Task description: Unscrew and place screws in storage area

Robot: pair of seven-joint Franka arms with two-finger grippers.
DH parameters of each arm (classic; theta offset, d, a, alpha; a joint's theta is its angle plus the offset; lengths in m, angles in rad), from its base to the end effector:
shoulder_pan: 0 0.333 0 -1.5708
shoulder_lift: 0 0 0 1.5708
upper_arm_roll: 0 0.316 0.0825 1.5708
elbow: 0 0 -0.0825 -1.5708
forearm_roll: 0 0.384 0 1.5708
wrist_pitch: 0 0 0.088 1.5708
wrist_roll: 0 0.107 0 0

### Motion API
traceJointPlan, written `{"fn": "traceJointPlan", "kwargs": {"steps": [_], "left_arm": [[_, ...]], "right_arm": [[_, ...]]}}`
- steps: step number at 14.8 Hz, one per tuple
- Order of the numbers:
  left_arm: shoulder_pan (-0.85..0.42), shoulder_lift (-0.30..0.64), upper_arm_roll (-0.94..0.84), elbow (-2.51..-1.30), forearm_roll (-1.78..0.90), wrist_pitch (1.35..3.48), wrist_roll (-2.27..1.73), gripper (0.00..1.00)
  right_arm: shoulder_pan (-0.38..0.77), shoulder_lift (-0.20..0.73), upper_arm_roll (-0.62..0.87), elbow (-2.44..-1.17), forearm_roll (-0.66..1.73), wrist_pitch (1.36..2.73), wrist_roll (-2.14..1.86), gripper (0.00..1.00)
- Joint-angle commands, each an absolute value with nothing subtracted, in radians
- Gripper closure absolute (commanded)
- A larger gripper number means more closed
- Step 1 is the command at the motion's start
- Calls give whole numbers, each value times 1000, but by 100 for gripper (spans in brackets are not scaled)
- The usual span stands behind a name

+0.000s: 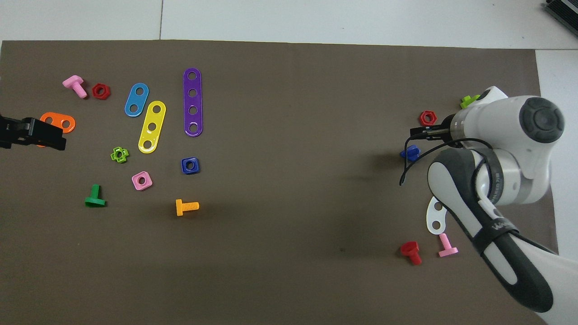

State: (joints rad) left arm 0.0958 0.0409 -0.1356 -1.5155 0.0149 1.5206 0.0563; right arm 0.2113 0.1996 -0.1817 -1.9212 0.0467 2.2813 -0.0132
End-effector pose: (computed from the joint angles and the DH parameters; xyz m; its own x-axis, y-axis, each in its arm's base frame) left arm 0.5618 -0.0190 0.6235 0.9948 -0.0953 -0.0359 -0.0956 -0.9954 -0.0074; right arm 0.6173 0.0242 0.4063 0.9863 0.0213 0.1634 0.0219 -0.9998 -0.0019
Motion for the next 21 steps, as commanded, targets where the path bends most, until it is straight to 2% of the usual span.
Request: {"fn": "traceJointPlan", "kwargs": {"steps": [1, 4, 6, 9, 10, 12, 14, 21], "left_arm": [[91, 18, -130, -1542, 35, 1532, 55, 0], [90, 18, -130, -1542, 29, 1531, 54, 0], [91, 20, -130, -1542, 28, 1531, 54, 0], [92, 18, -130, -1542, 28, 1532, 54, 0], [92, 20, -130, -1542, 28, 1532, 54, 0], [92, 20, -130, -1542, 28, 1532, 55, 0], [92, 18, -130, -1542, 28, 1532, 55, 0], [94, 20, -130, -1542, 28, 1537, 55, 0]], "right_arm": [[199, 177, -207, -1754, 43, 2068, 5, 0], [199, 97, -241, -1689, 40, 1913, 5, 0], [199, 55, -253, -1625, 40, 1754, 5, 0], [204, 29, -262, -1499, -12, 1545, 2, 0], [206, 15, -252, -1509, -37, 1520, 3, 0], [202, -50, -255, -1624, -34, 1529, -24, 0], [203, -67, -255, -1650, -34, 1529, -38, 0], [183, -64, -259, -1629, -40, 1506, -114, 0]]}}
